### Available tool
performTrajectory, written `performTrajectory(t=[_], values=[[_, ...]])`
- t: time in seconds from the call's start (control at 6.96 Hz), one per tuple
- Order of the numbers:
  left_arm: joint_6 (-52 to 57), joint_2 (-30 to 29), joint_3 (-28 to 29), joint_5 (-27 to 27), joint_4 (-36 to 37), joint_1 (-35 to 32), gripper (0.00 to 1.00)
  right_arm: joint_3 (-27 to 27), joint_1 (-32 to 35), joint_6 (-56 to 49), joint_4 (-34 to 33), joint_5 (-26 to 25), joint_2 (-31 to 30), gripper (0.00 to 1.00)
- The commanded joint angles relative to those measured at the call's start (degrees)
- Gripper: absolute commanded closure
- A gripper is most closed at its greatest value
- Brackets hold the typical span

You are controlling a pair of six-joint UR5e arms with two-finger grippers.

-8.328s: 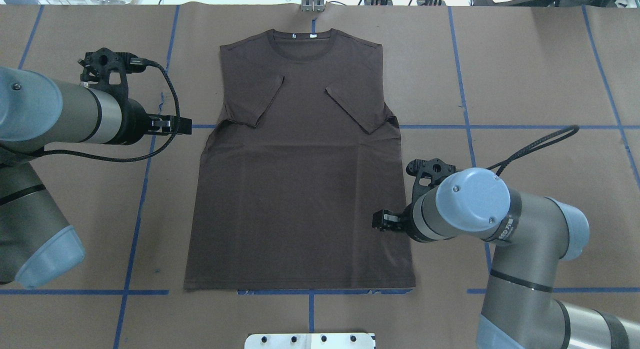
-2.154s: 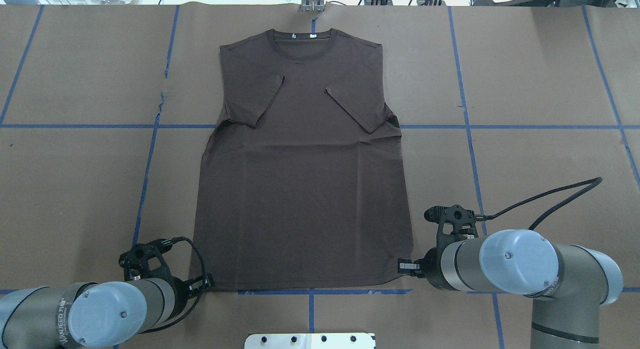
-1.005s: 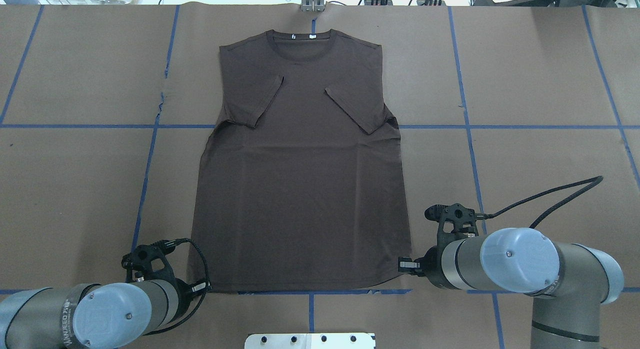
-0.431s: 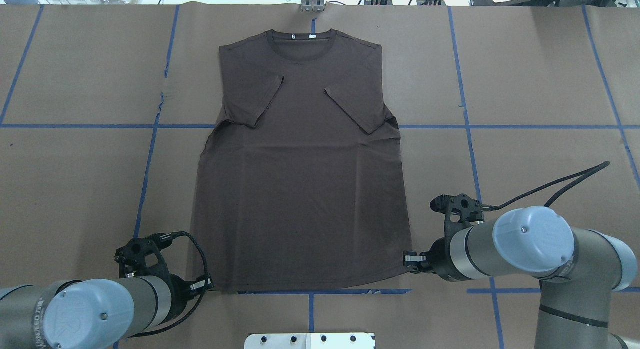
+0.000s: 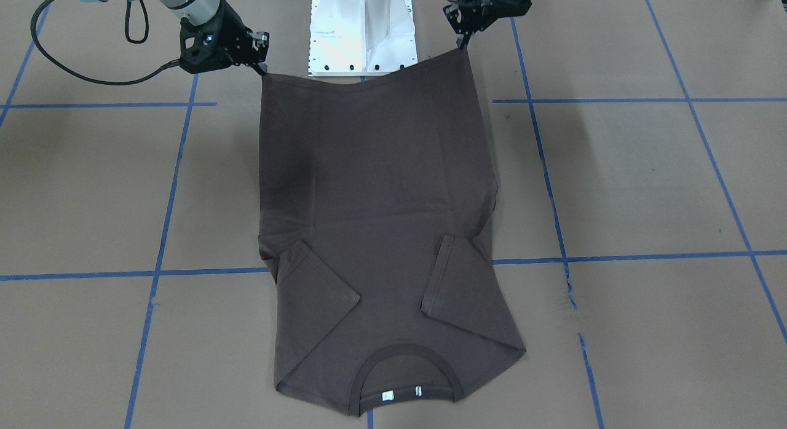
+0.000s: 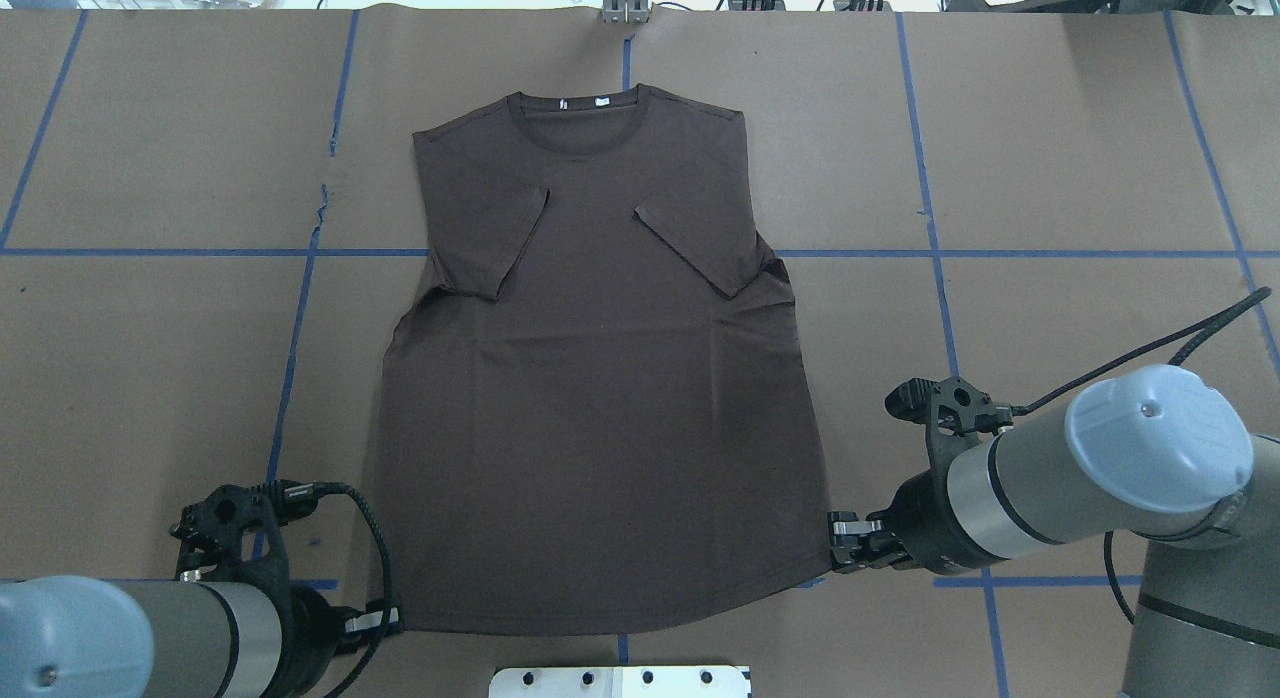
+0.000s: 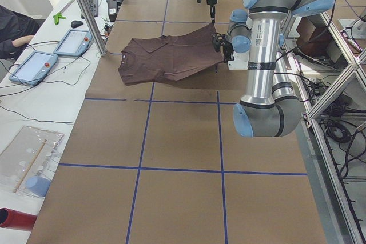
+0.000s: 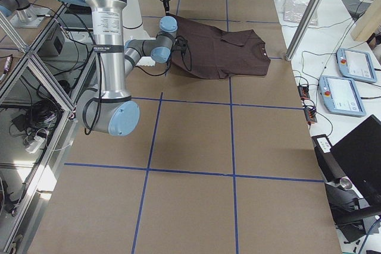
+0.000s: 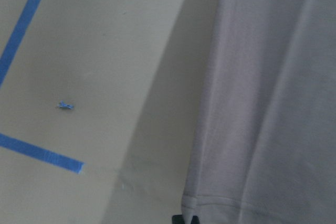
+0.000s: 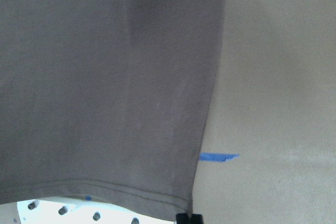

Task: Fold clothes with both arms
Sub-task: 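Lift the hem with both grippers and fold it toward the collar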

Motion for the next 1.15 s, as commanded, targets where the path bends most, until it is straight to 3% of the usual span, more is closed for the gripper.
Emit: performTrajectory(t=[0.0,0.29,0.57,0.86,1.01], values=[[1.20,-0.05,-5.36,-1.96,2.69,3.61,1.00,6.26,-0.28,-0.02,-0.03,5.13,-3.70,1.00],[2.33,-0.48,-5.28,-2.05,2.69,-0.31,1.00,2.88,4.08,-1.85,0.06,4.71,0.39,1.00],[13.55,-3.81,-3.19,-2.05,2.78,-10.31,1.00,-3.62,14.43,-6.24,-0.03,5.41,8.48,1.00],[22.70,-5.58,3.29,-2.40,2.60,-20.68,1.00,-11.17,22.45,-10.39,0.14,4.97,14.90,1.00],[25.61,-7.76,7.42,-5.10,2.25,-25.43,1.00,-15.91,24.05,-9.61,0.15,4.62,19.02,1.00]])
